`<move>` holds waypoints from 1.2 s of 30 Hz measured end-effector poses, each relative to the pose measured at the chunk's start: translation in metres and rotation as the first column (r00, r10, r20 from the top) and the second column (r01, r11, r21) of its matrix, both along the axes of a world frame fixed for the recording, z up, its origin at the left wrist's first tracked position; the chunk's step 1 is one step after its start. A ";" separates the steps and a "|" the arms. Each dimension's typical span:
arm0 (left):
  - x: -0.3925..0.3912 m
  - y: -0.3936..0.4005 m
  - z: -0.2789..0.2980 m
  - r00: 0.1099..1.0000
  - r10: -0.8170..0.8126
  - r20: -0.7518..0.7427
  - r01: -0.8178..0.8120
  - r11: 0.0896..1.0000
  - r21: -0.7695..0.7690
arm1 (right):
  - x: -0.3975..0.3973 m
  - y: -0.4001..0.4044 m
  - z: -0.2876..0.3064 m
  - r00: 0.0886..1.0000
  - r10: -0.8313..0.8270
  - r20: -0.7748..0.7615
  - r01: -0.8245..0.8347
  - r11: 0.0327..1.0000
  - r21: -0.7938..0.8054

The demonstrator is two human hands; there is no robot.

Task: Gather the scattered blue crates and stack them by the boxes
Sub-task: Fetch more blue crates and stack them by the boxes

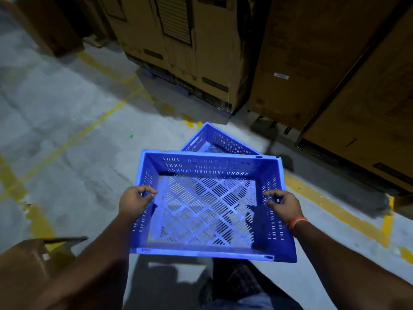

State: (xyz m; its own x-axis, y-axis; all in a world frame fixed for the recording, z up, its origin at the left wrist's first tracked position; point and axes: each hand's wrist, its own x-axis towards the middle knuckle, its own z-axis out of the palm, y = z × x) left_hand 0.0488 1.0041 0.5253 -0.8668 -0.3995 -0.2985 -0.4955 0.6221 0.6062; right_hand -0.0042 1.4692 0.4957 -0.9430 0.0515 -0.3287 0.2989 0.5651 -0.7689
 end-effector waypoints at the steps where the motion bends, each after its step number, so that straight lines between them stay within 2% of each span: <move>1: -0.021 -0.003 -0.003 1.000 -0.008 -0.002 0.008 1.000 -0.008 | -0.017 -0.004 -0.006 1.000 -0.020 0.003 0.020 1.000 0.009; 6: -0.121 -0.008 -0.021 0.999 -0.046 0.027 0.047 0.998 -0.033 | -0.103 -0.022 -0.044 0.991 -0.122 0.047 0.118 0.991 0.063; 10: -0.206 -0.020 -0.042 0.990 -0.135 0.050 0.139 0.987 -0.077 | -0.152 -0.040 -0.061 0.975 -0.205 0.083 0.198 0.977 0.083; 17: -0.365 -0.034 -0.095 0.942 -0.326 0.075 0.332 0.937 -0.107 | -0.205 -0.054 -0.100 0.920 -0.371 0.122 0.361 0.927 0.102; 23: -0.492 -0.019 -0.154 0.872 -0.486 0.055 0.489 0.864 -0.115 | -0.244 -0.068 -0.147 0.844 -0.530 0.083 0.515 0.844 0.150; 29: -0.530 -0.010 -0.199 0.795 -0.601 0.080 0.606 0.793 -0.067 | -0.262 -0.071 -0.186 0.864 -0.486 0.128 0.449 0.861 0.240; 32: -0.531 -0.014 -0.219 0.810 -0.580 0.086 0.586 0.803 -0.112 | -0.270 -0.068 -0.197 0.859 -0.503 0.094 0.456 0.836 0.305; 36: -0.535 -0.012 -0.224 0.824 -0.560 0.084 0.566 0.818 -0.098 | -0.275 -0.070 -0.198 0.859 -0.507 0.070 0.456 0.820 0.347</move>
State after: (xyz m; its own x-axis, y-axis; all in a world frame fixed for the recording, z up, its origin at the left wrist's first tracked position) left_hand -0.4866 0.9919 0.3010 -0.9363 0.1201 -0.3301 -0.0649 0.8644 0.4986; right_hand -0.2793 1.3993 0.2982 -0.7095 0.6081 -0.3560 0.6941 0.5161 -0.5018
